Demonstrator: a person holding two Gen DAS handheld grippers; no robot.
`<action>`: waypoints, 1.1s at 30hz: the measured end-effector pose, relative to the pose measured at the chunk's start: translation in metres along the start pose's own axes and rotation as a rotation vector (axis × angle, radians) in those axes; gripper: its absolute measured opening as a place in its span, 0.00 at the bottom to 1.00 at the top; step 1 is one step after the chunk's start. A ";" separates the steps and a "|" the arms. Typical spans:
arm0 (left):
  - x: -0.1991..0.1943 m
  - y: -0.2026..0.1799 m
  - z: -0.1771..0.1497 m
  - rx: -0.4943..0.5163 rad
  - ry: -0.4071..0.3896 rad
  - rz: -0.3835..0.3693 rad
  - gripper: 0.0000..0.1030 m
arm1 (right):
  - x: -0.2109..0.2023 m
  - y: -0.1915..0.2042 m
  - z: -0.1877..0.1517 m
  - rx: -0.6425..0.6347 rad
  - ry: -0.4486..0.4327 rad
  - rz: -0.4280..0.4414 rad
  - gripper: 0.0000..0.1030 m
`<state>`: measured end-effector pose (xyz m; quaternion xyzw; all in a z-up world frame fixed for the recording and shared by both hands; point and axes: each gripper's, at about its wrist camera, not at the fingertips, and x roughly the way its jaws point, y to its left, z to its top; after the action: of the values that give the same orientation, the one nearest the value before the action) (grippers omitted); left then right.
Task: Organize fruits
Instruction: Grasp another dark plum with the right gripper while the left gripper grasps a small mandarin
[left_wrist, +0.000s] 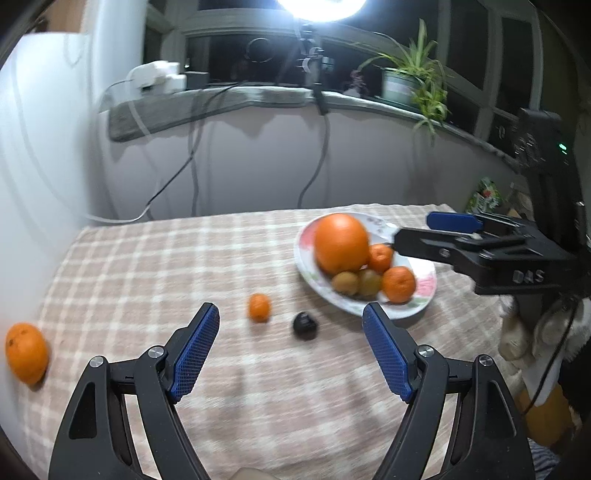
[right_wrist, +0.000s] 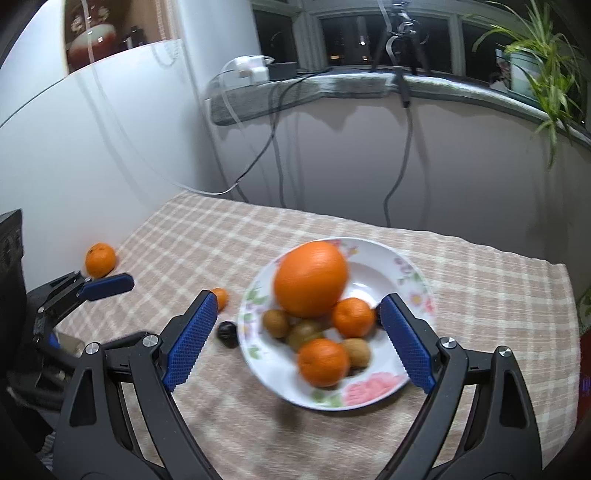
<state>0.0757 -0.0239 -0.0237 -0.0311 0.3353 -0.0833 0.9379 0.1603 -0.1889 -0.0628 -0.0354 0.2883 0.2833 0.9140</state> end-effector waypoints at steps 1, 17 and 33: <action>-0.002 0.007 -0.003 -0.011 0.000 0.009 0.78 | 0.000 0.006 -0.001 -0.009 0.002 0.011 0.89; -0.016 0.093 -0.041 -0.155 0.028 0.085 0.63 | 0.038 0.071 -0.032 -0.081 0.116 0.129 0.72; 0.055 0.060 -0.008 -0.095 0.118 -0.160 0.36 | 0.075 0.079 -0.050 0.004 0.174 0.000 0.41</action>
<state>0.1205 0.0259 -0.0708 -0.0972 0.3900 -0.1438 0.9043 0.1432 -0.0972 -0.1371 -0.0579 0.3671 0.2786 0.8856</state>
